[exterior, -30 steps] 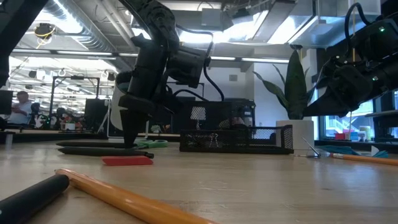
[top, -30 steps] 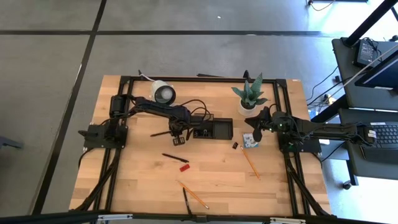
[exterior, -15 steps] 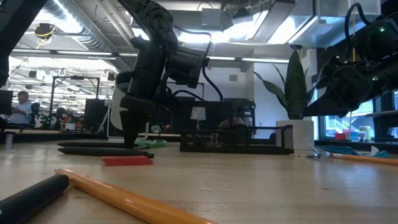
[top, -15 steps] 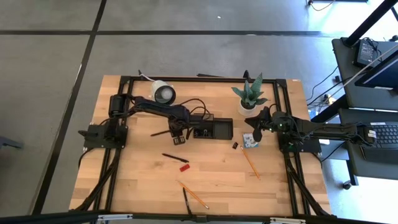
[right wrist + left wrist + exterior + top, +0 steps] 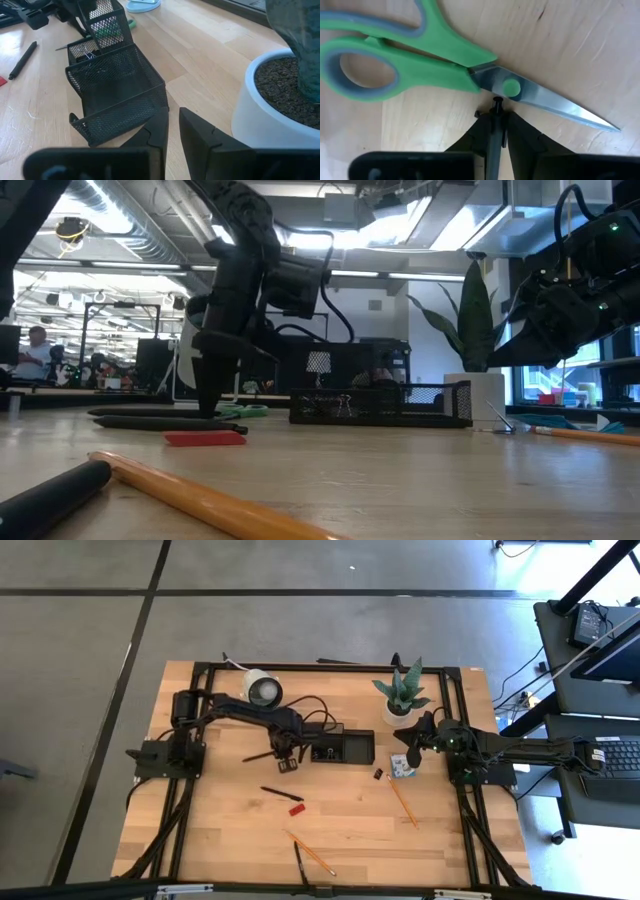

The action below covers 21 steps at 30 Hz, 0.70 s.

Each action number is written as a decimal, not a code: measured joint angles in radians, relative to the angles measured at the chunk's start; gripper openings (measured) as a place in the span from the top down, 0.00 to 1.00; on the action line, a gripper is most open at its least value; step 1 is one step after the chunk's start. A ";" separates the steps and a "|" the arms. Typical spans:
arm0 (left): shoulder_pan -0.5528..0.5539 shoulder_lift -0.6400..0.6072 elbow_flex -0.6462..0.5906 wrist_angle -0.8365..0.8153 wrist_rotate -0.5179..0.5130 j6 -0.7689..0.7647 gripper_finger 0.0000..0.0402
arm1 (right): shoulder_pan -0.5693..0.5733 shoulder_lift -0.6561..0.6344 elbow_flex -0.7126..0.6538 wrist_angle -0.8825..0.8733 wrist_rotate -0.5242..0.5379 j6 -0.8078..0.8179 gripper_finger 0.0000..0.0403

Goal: Pick and place office supplies into organizer
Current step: Put the top black pen in the desk organizer

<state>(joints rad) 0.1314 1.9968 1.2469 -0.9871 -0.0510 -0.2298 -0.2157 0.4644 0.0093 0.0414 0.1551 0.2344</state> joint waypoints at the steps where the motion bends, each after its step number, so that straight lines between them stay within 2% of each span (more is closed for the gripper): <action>1: -0.002 -0.002 0.001 0.000 -0.007 0.006 0.91 | 0.000 0.000 0.000 0.000 0.000 0.000 0.87; 7: -0.013 -0.051 0.012 -0.004 -0.013 0.012 0.92 | 0.000 0.000 0.000 0.000 0.000 -0.001 0.87; 10: -0.014 -0.105 0.016 -0.003 -0.006 0.008 0.95 | 0.000 0.000 0.000 0.000 0.000 -0.002 0.87; 21: -0.033 -0.287 0.018 0.006 0.002 0.008 0.95 | 0.000 0.000 0.000 0.000 0.000 -0.001 0.87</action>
<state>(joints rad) 0.0988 1.7094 1.2644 -0.9807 -0.0494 -0.2222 -0.2157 0.4647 0.0093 0.0410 0.1551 0.2334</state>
